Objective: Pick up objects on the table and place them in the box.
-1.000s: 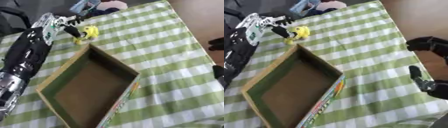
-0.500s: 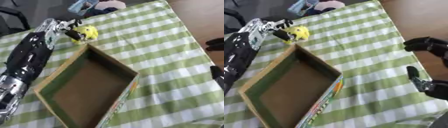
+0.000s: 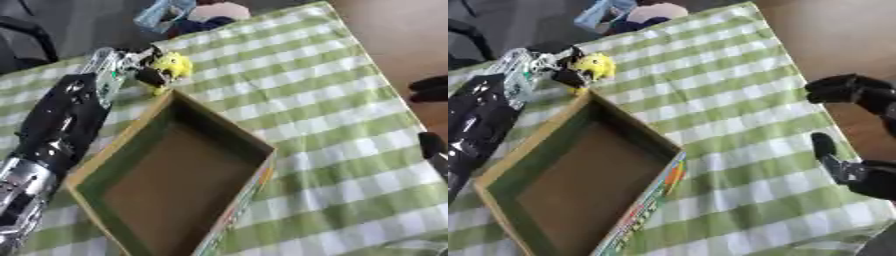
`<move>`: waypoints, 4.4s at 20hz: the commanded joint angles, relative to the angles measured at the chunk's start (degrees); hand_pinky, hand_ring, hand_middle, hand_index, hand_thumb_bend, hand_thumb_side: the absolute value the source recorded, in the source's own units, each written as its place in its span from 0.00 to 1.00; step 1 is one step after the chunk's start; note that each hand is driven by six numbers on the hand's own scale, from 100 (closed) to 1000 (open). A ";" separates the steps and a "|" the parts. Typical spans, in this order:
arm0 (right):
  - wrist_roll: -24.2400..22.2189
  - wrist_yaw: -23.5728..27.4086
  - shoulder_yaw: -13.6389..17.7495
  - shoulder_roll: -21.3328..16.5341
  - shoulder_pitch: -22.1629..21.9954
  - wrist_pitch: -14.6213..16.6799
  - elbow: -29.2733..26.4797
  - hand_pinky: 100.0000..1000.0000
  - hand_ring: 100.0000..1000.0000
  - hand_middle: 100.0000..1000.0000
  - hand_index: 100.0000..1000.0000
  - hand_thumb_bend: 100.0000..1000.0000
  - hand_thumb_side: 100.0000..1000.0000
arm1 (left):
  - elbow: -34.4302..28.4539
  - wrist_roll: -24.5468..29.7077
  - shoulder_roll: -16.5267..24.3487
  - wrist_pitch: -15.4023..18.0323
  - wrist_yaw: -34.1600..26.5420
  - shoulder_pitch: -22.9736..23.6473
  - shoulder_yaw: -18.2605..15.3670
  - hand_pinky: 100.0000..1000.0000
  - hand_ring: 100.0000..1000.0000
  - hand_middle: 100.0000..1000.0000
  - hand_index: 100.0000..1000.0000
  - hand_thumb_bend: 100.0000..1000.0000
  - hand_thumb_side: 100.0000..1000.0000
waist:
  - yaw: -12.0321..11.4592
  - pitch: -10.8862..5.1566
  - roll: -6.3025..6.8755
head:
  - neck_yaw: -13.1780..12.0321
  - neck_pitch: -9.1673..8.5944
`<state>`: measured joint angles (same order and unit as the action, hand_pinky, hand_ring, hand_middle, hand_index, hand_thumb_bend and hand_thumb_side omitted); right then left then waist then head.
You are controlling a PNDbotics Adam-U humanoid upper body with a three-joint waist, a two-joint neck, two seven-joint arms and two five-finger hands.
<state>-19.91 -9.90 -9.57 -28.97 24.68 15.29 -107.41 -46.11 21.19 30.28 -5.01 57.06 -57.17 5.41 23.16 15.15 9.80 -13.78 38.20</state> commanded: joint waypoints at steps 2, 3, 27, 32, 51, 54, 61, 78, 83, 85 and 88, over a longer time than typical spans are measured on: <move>0.16 0.44 0.46 -0.48 0.18 -0.05 -0.71 0.83 0.77 0.80 0.80 0.00 0.00 | -2.99 -4.03 2.30 0.13 -2.58 -0.74 0.34 0.64 0.43 0.39 0.59 0.00 0.39 | -0.52 -1.41 -1.05 | 0.32 -0.16; 0.24 0.43 0.53 -0.46 -0.03 -0.08 -0.63 0.83 0.77 0.80 0.80 0.00 0.00 | -4.04 -3.98 2.81 0.60 -3.44 -0.72 0.75 0.64 0.43 0.39 0.60 0.00 0.38 | -0.80 -1.61 -1.18 | 0.45 -0.02; 0.58 0.60 0.59 0.12 -2.00 -0.29 -0.07 0.83 0.77 0.80 0.80 0.00 0.00 | -56.42 13.03 19.06 -0.22 -23.65 12.18 16.30 0.67 0.51 0.48 0.68 0.00 0.41 | -7.37 -5.13 -2.96 | 3.73 1.06; 0.26 0.79 0.41 0.31 -1.86 -0.30 -0.16 0.83 0.76 0.79 0.80 0.00 0.00 | -51.91 12.28 15.25 -1.44 -22.23 11.81 20.27 0.66 0.51 0.48 0.68 0.00 0.41 | -7.30 -5.06 -3.27 | 3.73 1.10; -1.79 2.21 0.07 0.41 -1.99 0.16 -0.35 0.81 0.68 0.73 0.81 0.00 0.00 | -37.05 12.14 8.73 2.70 -29.55 14.67 25.40 0.71 0.65 0.60 0.78 0.00 0.40 | -7.34 -4.18 -4.05 | 3.69 0.73; -1.85 2.46 0.09 0.45 -1.96 0.16 -0.39 0.81 0.68 0.72 0.81 0.00 0.00 | -37.87 13.50 9.39 3.70 -29.20 15.07 25.61 0.76 0.72 0.70 0.85 0.13 0.44 | -7.48 -4.11 -4.18 | 3.78 0.62; -1.37 2.38 0.40 0.37 -1.99 0.01 -0.39 0.81 0.68 0.72 0.81 0.00 0.00 | -45.01 14.75 12.78 5.92 -23.09 17.39 23.90 0.86 0.82 0.81 0.92 0.58 0.58 | -7.85 -4.00 -4.43 | 4.08 0.38; -0.28 2.15 1.06 0.43 -2.22 -0.21 -0.45 0.81 0.69 0.73 0.81 0.00 0.00 | -64.25 9.00 18.57 -0.58 -16.68 28.82 11.05 0.86 0.82 0.79 0.92 0.56 0.68 | -9.39 -4.01 -5.28 | 4.76 -0.08; 0.07 2.01 1.28 0.50 -2.42 -0.31 -0.46 0.81 0.69 0.73 0.81 0.00 0.00 | -68.21 2.64 16.11 -2.81 -22.16 34.08 6.59 0.81 0.77 0.74 0.89 0.46 0.71 | -10.18 -4.01 -5.57 | 4.97 0.03; 0.21 1.93 1.36 0.51 -2.54 -0.35 -0.45 0.81 0.69 0.73 0.81 0.00 0.00 | -68.42 -0.92 14.36 -2.77 -24.03 36.02 5.04 0.79 0.75 0.73 0.88 0.42 0.72 | -10.56 -4.01 -5.75 | 5.01 0.12; 0.59 1.78 1.63 0.56 -2.74 -0.44 -0.42 0.81 0.69 0.73 0.81 0.00 0.00 | -68.48 -5.97 11.48 -2.69 -25.97 38.76 3.12 0.77 0.73 0.70 0.86 0.34 0.73 | -11.09 -3.96 -5.99 | 5.16 0.27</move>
<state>-19.75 -8.00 -8.76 -27.96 21.57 14.88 -106.94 -113.51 17.22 41.70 -7.69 32.04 -18.05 10.20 12.06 11.98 4.08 -8.82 38.71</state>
